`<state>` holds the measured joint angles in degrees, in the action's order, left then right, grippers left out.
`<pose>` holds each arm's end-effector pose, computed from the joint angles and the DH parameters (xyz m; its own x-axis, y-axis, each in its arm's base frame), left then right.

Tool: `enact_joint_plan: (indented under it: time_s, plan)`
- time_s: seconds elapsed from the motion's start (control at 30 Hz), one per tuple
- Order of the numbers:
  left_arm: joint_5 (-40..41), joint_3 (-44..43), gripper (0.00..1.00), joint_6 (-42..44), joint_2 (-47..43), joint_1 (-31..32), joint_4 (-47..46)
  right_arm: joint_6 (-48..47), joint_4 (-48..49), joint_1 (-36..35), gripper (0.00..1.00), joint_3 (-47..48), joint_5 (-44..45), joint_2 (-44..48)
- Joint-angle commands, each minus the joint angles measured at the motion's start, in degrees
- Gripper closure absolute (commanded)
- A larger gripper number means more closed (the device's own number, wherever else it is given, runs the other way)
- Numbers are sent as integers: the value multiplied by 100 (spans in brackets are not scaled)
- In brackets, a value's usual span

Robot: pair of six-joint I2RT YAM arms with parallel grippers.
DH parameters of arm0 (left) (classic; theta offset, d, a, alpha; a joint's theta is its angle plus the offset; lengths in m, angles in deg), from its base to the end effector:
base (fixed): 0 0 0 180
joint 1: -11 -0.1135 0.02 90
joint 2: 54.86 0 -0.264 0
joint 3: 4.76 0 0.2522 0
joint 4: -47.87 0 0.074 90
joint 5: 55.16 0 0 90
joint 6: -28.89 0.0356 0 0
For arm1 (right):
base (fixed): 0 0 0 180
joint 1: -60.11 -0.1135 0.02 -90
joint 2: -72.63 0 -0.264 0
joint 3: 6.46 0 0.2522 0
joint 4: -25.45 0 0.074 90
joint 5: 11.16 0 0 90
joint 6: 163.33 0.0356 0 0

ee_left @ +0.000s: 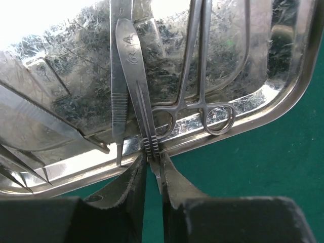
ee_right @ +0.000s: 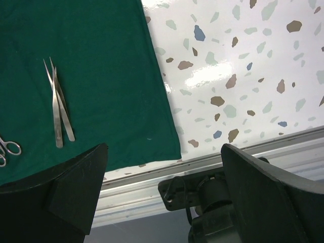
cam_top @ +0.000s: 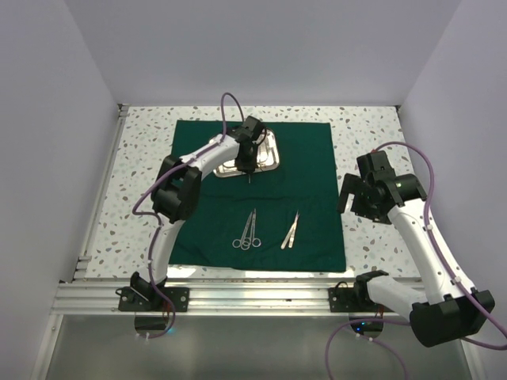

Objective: Open and lay out the surgical kit
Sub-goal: Pick up the medical item from the container.

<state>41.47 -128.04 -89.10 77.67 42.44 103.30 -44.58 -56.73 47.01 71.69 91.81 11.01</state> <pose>0.4237 -0.2542 0.1687 -0.9044 0.0065 -0.4266 0.0584 0.9924 -0.1086 0.1782 0.0333 0.3185 -0.8408 0.2856 -0.4598 0.3122 0.9498 0.0190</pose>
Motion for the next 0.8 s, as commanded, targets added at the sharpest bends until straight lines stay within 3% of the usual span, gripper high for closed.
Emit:
enact_joint_plan:
  time_s: [0.0,0.17,0.23,0.47,0.77]
  plan:
    - [75,9,82,-49,431,-112,131,-98,48,1,2,189,118,-7]
    - [-22,35,91,-23,502,-129,122,-80,22,-8,2,189,135,1]
    - [-109,44,100,30,519,-138,96,-72,13,-8,2,189,144,10]
    - [-285,9,100,241,177,-138,52,-10,4,-8,1,154,118,45]
    - [-31,-729,100,584,-596,-138,675,113,57,-8,2,66,-14,133]
